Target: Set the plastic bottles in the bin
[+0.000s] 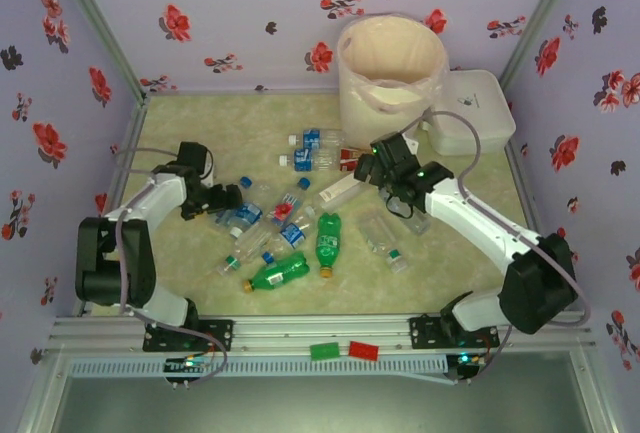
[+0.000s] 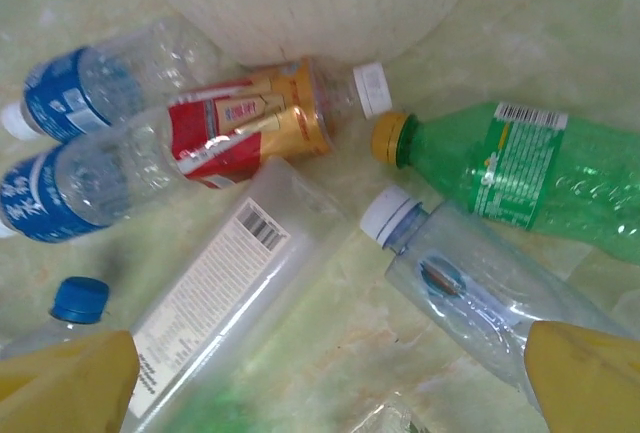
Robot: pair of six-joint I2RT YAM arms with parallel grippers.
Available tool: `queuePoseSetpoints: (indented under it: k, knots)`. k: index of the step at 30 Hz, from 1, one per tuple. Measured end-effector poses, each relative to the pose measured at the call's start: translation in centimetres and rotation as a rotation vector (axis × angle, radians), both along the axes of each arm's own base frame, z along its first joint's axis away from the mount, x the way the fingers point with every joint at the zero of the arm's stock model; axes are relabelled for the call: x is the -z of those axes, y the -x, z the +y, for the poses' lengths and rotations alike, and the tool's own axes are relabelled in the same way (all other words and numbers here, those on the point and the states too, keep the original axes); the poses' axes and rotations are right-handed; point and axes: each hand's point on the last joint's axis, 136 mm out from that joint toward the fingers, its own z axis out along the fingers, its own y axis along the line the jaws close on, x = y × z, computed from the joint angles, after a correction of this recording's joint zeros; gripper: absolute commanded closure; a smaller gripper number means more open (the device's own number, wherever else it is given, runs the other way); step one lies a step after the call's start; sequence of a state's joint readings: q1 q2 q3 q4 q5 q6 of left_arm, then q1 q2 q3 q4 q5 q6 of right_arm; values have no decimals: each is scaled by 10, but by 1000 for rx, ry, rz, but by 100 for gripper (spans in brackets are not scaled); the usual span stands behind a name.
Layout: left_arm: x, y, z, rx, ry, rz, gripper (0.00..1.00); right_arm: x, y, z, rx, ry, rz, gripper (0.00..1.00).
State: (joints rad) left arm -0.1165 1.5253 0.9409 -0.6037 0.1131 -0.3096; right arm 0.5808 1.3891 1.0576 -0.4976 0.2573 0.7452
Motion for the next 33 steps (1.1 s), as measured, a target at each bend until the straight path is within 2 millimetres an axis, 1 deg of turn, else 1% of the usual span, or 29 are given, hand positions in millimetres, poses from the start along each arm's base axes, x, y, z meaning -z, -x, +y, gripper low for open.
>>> queuePoseSetpoints:
  k: [2, 4, 7, 10, 15, 19, 21, 23, 27, 29, 33]
  knots:
    - [3, -1, -1, 1, 4, 3, 8, 13, 2, 1, -8, -1, 19, 0]
    - [6, -3, -1, 0, 2, 14, 12, 21, 4, 3, -17, -7, 31, 0]
    - [13, -8, -1, -2, -5, 32, 18, 26, 3, 8, -26, -27, 34, 0]
    - [19, -10, 1, -5, -17, 43, 20, 30, -1, 15, -38, -62, 43, 0]
    - [24, -13, 5, -12, -39, 51, 27, 44, -6, 31, -58, -117, 77, 0]
    - [25, -15, 8, -17, -57, 48, 33, 43, -9, 38, -67, -147, 67, 0]
    - [25, -16, 10, -19, -64, 43, 40, 41, -11, 38, -65, -149, 58, 0]
    - [24, -17, 11, -18, -72, 37, 45, 41, -12, 35, -55, -139, 50, 0]
    - [22, -21, 13, -20, -79, 24, 62, 35, -12, 23, -21, -114, 20, 0]
    - [20, -24, 13, -16, -83, 16, 64, 33, -12, 11, 10, -96, 15, 0]
    - [10, -33, 13, -14, -88, -13, 65, 26, -18, -27, 100, -89, 0, 0]
